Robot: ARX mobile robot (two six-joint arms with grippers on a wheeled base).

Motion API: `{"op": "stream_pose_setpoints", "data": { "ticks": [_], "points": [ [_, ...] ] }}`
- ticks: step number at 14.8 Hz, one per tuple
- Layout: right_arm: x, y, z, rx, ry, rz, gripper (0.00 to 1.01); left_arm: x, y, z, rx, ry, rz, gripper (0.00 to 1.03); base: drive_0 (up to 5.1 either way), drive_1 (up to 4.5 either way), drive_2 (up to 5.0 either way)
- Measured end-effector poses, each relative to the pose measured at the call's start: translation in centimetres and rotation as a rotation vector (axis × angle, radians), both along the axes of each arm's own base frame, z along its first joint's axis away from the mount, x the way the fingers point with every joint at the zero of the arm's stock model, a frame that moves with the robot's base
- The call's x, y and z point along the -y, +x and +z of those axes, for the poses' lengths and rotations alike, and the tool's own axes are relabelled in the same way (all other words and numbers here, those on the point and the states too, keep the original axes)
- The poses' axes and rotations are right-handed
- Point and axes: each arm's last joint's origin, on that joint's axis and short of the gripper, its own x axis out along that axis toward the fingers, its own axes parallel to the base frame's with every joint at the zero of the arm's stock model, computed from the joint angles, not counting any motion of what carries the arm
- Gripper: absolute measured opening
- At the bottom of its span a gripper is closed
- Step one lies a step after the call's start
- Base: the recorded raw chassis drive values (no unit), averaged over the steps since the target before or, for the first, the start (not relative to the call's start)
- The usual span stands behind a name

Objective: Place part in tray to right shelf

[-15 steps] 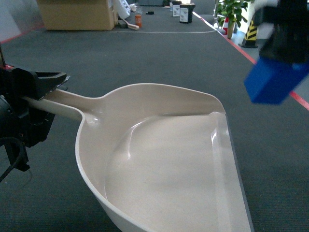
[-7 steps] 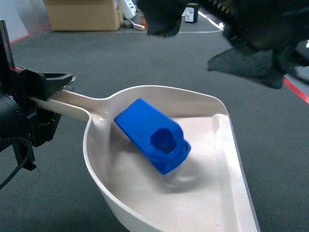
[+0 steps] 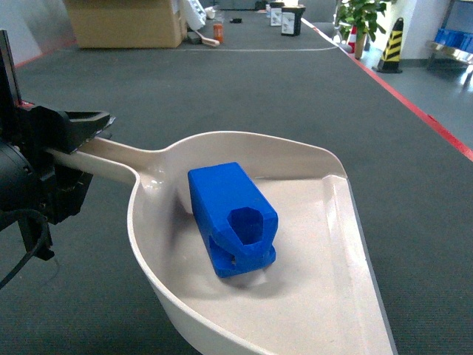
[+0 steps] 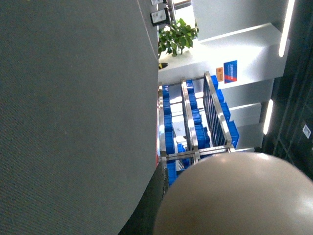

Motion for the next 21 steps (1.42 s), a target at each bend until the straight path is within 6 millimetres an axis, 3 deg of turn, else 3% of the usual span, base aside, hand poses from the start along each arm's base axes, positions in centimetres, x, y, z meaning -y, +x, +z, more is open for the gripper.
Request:
{"op": "stream_pose_setpoints", "data": {
  "ticks": [1,2,4,5,6,7,9,12,16,20,21],
  "points": [
    [0.0,0.0,0.0,0.007,-0.024,0.004,0.98,0.1,0.0,0.0,0.001,0.0,-0.009,0.13,0.0,0.0,0.0],
    [0.3,0.0,-0.5,0.085,-0.056,-0.099,0.88,0.1,0.0,0.0,0.0,0.0,-0.011,0.13,0.0,0.0,0.0],
    [3.3,-2.0,-3.9,0.106,-0.118,-0.223,0.62,-0.2,0.0,0.0,0.0,0.0,0.011,0.13,0.0,0.0,0.0],
    [5.0,-3.4,-6.5,0.103,-0.134,-0.225,0.38,0.1,0.0,0.0,0.0,0.0,-0.007,0.13,0.0,0.0,0.0],
    [6.9,-5.4,-9.8,0.092,-0.149,-0.222,0.02,0.0,0.0,0.0,0.0,0.0,0.003,0.13,0.0,0.0,0.0],
    [7.8,-6.6,-11.4,0.094,-0.15,-0.219,0.02,0.0,0.0,0.0,0.0,0.0,-0.003,0.13,0.0,0.0,0.0],
    [8.3,-7.3,-12.4,0.09,-0.151,-0.222,0.02,0.0,0.0,0.0,0.0,0.0,-0.003,0.13,0.0,0.0,0.0],
    [9.5,-8.2,-13.2,0.092,-0.151,-0.23,0.02,0.0,0.0,0.0,0.0,0.0,-0.003,0.13,0.0,0.0,0.0],
    [9.5,-8.7,-13.7,0.097,-0.151,-0.217,0.03,0.0,0.0,0.0,0.0,0.0,-0.003,0.13,0.0,0.0,0.0],
    [9.5,-8.7,-13.8,0.093,-0.151,-0.218,0.21,0.0,0.0,0.0,0.0,0.0,-0.003,0.13,0.0,0.0,0.0],
    [9.5,-8.7,-13.8,0.093,-0.151,-0.218,0.34,0.0,0.0,0.0,0.0,0.0,-0.003,0.13,0.0,0.0,0.0]
  ]
}}
